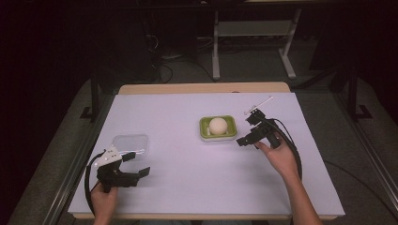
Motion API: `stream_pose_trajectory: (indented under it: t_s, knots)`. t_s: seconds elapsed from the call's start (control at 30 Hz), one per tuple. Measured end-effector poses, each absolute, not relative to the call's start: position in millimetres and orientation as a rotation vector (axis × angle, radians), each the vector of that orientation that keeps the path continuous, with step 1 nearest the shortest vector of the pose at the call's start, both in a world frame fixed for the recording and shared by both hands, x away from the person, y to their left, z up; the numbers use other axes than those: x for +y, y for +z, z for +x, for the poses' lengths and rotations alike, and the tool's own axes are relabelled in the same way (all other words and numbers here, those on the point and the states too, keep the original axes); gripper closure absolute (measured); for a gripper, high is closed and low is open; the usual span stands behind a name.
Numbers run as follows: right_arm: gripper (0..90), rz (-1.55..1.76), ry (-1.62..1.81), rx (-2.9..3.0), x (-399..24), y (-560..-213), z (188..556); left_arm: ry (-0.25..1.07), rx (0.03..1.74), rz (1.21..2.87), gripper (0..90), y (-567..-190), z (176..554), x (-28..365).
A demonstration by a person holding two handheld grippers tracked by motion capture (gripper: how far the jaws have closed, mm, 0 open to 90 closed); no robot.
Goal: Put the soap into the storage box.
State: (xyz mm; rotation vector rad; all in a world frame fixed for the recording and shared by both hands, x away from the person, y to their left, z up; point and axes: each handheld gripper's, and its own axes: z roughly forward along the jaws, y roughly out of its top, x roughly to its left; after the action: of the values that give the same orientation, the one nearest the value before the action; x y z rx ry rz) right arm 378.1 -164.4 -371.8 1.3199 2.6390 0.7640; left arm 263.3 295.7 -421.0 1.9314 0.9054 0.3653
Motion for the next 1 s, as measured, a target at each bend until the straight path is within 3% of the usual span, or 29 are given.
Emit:
stream_pose_trajectory:
  t_s: [1.0]
  knots:
    - [22.9, 1.365, 0.812, 2.576, -207, -385, 331, 0.364, 0.914, 1.935, 12.9, -422, 263, 295]
